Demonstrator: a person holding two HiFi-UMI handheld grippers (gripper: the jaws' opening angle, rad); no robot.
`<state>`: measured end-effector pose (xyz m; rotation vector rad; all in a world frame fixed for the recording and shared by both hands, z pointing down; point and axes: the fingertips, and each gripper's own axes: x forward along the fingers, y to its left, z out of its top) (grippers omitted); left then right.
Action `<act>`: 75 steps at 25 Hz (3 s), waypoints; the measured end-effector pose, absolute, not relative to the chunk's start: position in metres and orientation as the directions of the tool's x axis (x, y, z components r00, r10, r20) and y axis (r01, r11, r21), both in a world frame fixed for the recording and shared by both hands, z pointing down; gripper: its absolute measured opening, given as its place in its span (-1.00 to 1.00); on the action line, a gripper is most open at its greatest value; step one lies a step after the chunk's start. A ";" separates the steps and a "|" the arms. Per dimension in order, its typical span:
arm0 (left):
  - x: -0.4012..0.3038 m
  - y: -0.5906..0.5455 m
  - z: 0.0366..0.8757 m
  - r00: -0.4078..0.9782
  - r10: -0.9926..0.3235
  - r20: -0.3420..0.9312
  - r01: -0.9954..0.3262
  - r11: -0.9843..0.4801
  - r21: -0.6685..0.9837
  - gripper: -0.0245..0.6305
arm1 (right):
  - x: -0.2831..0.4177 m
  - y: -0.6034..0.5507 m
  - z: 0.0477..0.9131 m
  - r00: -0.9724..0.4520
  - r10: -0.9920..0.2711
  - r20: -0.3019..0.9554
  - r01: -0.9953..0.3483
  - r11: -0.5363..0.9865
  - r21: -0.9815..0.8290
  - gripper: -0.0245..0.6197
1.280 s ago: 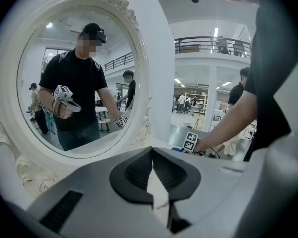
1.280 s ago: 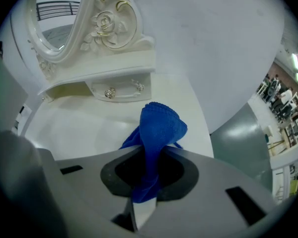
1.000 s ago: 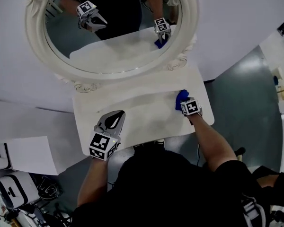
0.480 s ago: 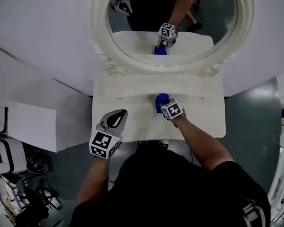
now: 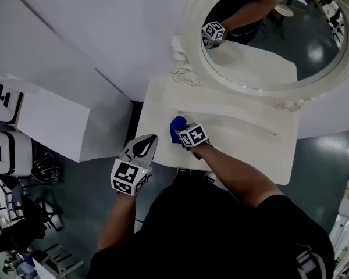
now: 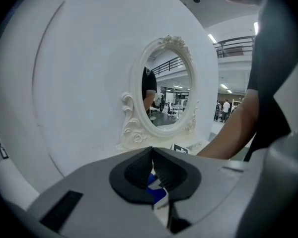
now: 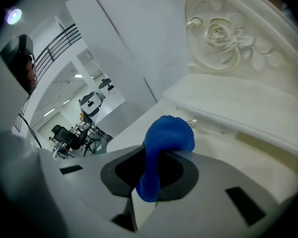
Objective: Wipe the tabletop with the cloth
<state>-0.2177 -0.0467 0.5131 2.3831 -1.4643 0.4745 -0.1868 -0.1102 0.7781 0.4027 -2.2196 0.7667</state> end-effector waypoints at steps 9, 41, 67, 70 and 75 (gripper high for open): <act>-0.277 -0.020 0.528 0.345 -0.822 0.454 -0.936 -0.339 0.097 -0.88 | -0.297 -0.027 0.796 -0.662 0.140 0.736 -0.303 0.849 -0.433 -0.80; -0.238 -0.029 0.528 0.440 -0.774 0.455 -0.888 -0.449 0.096 -0.88 | -0.188 -0.035 0.850 -0.532 0.088 0.842 -0.467 0.799 -0.379 -0.80; -0.016 -0.074 0.505 0.717 -0.556 0.420 -0.637 -0.768 0.071 -0.88 | 0.166 -0.067 0.850 -0.344 -0.139 0.929 -0.844 0.479 -0.241 -0.79; 0.001 -0.080 0.503 0.731 -0.542 0.416 -0.619 -0.782 0.069 -0.88 | 0.209 -0.066 0.850 -0.326 -0.159 0.932 -0.875 0.424 -0.233 -0.79; 0.029 -0.083 0.505 0.753 -0.508 0.418 -0.585 -0.808 0.072 -0.88 | 0.280 -0.059 0.850 -0.303 -0.201 0.932 -0.922 0.308 -0.234 -0.79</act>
